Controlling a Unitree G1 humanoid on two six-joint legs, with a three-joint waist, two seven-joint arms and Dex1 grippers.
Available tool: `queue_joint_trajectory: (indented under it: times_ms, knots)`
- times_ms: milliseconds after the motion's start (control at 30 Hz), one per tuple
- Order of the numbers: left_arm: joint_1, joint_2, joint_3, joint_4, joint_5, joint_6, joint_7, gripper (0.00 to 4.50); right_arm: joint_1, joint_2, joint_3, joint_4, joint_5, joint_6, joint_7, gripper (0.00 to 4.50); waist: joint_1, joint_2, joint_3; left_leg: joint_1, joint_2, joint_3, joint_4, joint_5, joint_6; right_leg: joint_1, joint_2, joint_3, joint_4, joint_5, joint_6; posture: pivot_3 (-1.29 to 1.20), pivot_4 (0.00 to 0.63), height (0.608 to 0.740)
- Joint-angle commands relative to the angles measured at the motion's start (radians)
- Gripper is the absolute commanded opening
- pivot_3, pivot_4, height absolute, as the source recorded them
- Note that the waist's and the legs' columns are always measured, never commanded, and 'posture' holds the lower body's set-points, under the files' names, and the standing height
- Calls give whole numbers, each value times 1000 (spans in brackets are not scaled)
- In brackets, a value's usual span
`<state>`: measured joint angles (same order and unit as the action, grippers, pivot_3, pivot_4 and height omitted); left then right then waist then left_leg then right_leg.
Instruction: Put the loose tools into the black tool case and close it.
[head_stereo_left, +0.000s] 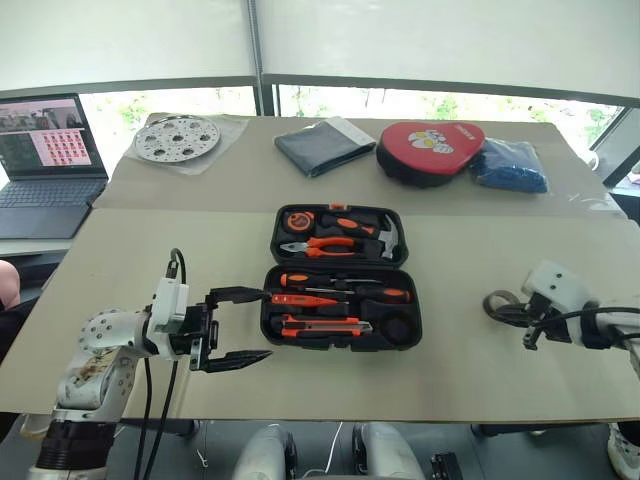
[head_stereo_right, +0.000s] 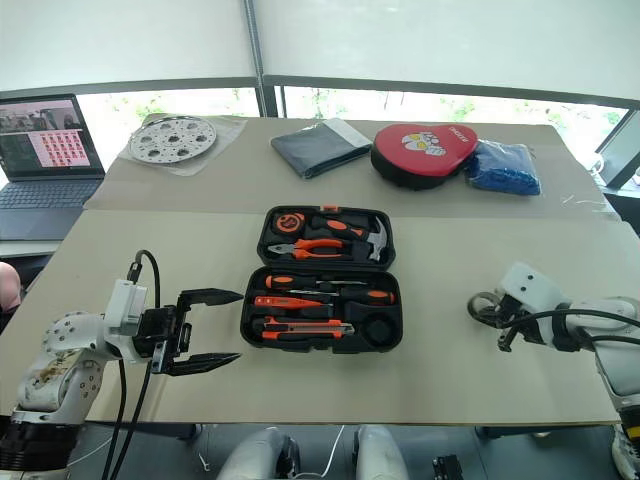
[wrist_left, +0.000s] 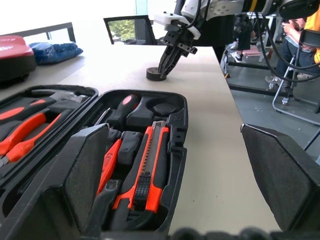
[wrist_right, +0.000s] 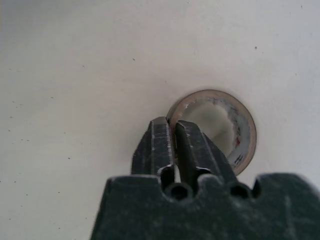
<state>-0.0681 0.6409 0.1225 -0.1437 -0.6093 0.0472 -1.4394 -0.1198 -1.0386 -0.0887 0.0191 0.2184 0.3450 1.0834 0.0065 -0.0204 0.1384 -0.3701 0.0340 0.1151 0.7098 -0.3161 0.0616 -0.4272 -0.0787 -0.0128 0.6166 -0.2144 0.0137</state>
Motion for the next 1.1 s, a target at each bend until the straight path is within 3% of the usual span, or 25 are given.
queue_joint_trajectory:
  times_ms: [33,167,333,467,767,900,1033,1100]
  knots:
    - [10,3,13,23,3,-52,-26,4500,-47,23,-35,-146,168,-20,142,50,-2,0,0,0,0,0,0,0,0,0,1,0,0,0,0,0,150,740]
    - [36,6,18,44,30,-99,-27,4500,-113,51,23,-352,310,199,128,50,-5,0,0,0,1,0,0,0,0,0,0,0,0,0,0,0,150,740]
    - [66,12,24,34,34,-121,-19,4500,-98,38,125,-459,279,289,98,50,9,-1,1,0,0,-2,0,-1,0,0,-4,-4,-1,0,0,0,150,740]
    - [81,13,34,27,35,-115,8,4500,-72,44,200,-475,232,316,61,50,6,-1,1,-2,-2,-1,0,-2,2,-1,-11,-7,-1,0,0,0,150,740]
    - [68,31,30,-9,44,-43,101,4500,-171,71,343,-404,122,366,28,50,4,-1,0,-1,-2,-2,0,-2,2,1,-10,-9,-2,1,0,0,150,740]
    - [56,51,25,-16,75,-11,149,4500,-206,57,388,-420,80,347,47,1252,4,-1,0,-1,-2,-2,0,-3,2,2,-10,-10,-3,1,0,0,150,740]
    - [51,62,48,-12,60,48,205,4500,-213,77,255,-424,235,313,144,2556,7,-1,0,-2,-2,-3,0,-2,2,2,-10,-12,-3,1,0,0,150,740]
    - [26,60,65,33,58,87,253,4500,-223,95,134,-377,365,363,174,2556,6,-1,0,-3,-2,-3,0,0,-2,2,-10,-12,-4,1,1,0,150,740]
